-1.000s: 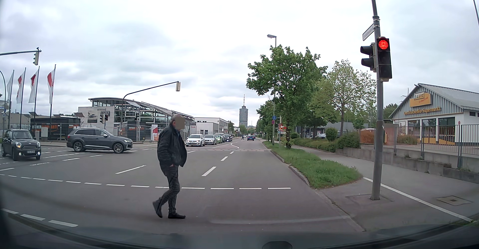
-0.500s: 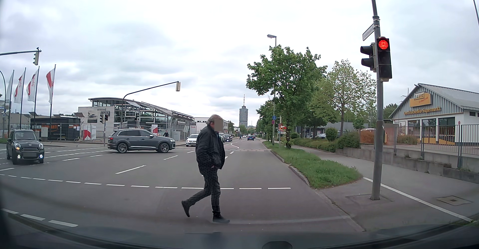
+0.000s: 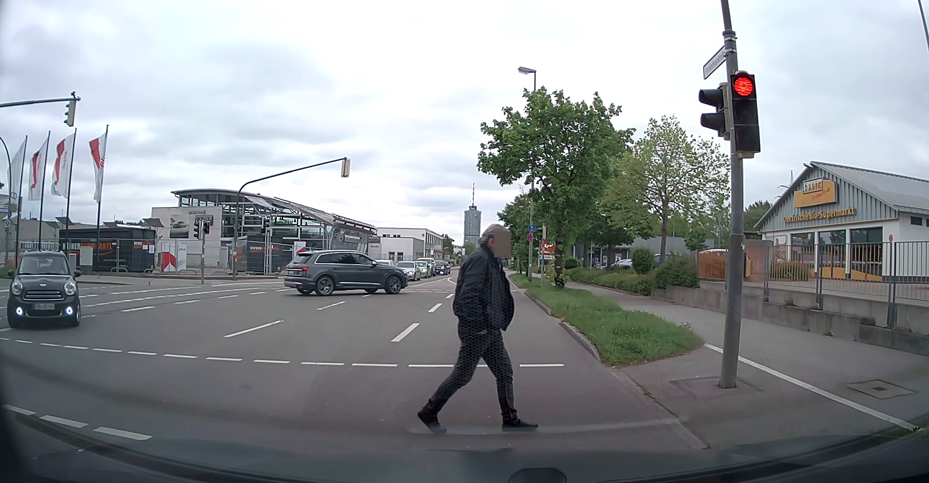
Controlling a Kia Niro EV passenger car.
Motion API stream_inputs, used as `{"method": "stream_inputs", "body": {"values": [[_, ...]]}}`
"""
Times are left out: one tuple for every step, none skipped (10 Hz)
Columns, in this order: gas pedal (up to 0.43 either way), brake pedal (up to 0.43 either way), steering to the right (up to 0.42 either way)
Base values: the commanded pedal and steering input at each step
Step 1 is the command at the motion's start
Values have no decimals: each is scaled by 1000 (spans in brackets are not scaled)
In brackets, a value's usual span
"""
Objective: Follow the waypoints while adhering to traffic rules and regulations
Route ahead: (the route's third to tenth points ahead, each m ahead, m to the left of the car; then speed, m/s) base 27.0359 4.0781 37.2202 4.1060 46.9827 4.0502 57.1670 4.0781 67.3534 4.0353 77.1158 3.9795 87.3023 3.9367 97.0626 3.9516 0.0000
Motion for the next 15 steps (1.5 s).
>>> {"method": "stream_inputs", "body": {"values": [[0,268,2],[0,268,2],[0,268,2],[0,268,2],[0,268,2],[0,268,2],[0,262,2],[0,268,2],[0,268,2],[0,268,2],[0,268,2],[0,268,2],[0,268,2],[0,268,2],[0,268,2]]}}
